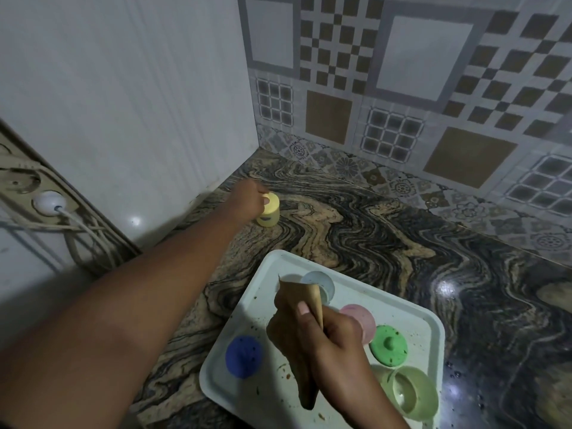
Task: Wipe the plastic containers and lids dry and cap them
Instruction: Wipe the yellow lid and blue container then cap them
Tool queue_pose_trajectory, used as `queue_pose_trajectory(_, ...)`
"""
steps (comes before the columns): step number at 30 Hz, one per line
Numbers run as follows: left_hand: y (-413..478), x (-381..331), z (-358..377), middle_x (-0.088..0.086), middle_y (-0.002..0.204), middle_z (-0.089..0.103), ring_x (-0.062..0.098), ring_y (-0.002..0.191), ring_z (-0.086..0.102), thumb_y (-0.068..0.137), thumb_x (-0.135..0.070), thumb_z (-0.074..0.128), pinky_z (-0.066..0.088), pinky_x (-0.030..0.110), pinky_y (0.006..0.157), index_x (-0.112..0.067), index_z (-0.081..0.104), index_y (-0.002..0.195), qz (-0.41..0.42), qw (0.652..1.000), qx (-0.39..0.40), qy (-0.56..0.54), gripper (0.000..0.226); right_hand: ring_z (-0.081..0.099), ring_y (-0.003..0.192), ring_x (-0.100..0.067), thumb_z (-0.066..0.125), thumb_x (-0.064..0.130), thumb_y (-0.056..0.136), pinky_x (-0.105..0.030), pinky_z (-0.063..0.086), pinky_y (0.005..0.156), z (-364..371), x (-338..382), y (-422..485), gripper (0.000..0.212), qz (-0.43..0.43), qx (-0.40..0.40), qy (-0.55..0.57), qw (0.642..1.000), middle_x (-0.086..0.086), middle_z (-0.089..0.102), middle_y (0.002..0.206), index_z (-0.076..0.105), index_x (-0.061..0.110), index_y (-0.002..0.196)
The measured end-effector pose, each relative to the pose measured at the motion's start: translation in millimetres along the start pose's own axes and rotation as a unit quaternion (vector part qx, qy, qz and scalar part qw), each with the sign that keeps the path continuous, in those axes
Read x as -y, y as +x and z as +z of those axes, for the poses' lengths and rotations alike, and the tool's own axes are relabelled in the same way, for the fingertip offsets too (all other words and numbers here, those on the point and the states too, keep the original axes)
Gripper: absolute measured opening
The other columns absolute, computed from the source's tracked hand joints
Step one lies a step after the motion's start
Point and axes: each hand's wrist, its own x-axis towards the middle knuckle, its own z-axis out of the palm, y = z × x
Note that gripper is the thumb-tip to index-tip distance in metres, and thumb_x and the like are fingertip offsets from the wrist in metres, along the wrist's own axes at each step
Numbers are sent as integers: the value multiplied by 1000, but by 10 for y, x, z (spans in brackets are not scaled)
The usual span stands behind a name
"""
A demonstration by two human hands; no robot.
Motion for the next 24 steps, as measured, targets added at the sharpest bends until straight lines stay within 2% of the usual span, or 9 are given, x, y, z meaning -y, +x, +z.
queue_pose_trajectory(2,-2,-9,19,20,134,61,37,106,66,97,-15,62,48,30,78,-8,63,133,-6,1000,-2,-1,36,52,56,4,54,24,104,-16,39,59,-4,-11,4,44,-2,0,-8,1000,17,57,54,67,37,63)
queue_pose_trajectory(4,-4,-13,46,22,127,65,38,104,66,98,-15,60,50,32,77,-5,62,132,1,1000,-4,8,36,48,55,1,54,27,104,-22,39,58,-7,-16,8,40,1,0,-8,1000,12,53,54,65,31,66)
queue_pose_trajectory(7,-18,8,95,24,128,63,36,114,61,96,-15,62,51,38,90,-5,61,132,9,1000,-6,2,37,51,57,-10,54,38,104,-32,41,59,-19,-8,-2,40,6,0,5,1000,1,54,59,65,8,79)
queue_pose_trajectory(10,-55,17,128,24,142,52,37,130,50,101,-15,54,42,38,103,-8,50,144,5,1000,17,-5,43,54,56,-25,51,40,105,-39,42,54,-25,-7,-15,45,20,4,19,1000,-27,60,67,66,2,87)
queue_pose_trajectory(13,-97,21,159,23,144,51,38,131,49,102,-22,53,42,39,103,-8,45,147,18,1000,18,-15,48,57,63,-14,50,48,99,-33,47,62,-25,-29,-14,47,12,-3,6,1000,-19,67,70,69,6,87)
queue_pose_trajectory(15,-117,36,194,23,142,53,39,129,50,101,-27,55,43,41,100,-6,44,147,22,1000,13,-14,51,57,64,-12,51,45,101,-33,48,63,-24,-39,-12,45,11,-3,9,1000,-22,68,74,69,6,88)
queue_pose_trajectory(19,-120,30,235,22,150,44,40,135,44,102,-28,52,40,42,103,-8,34,152,-2,1000,16,-27,57,56,65,-13,51,39,105,-43,51,62,-26,-53,-4,43,8,-2,2,1000,-25,68,78,69,3,90)
queue_pose_trajectory(21,-127,33,263,19,155,35,40,139,39,104,-30,47,38,44,105,-10,28,154,-20,999,27,-33,58,55,64,-12,49,48,100,-40,50,61,-20,-44,-14,50,4,1,2,1000,-15,64,68,67,1,91)
queue_pose_trajectory(24,-138,41,314,15,163,19,40,143,32,106,-31,40,36,49,109,-13,18,157,-40,996,48,-60,58,54,63,-11,47,52,92,-33,46,62,-19,-48,-10,54,6,0,6,1000,-1,60,68,66,2,89)
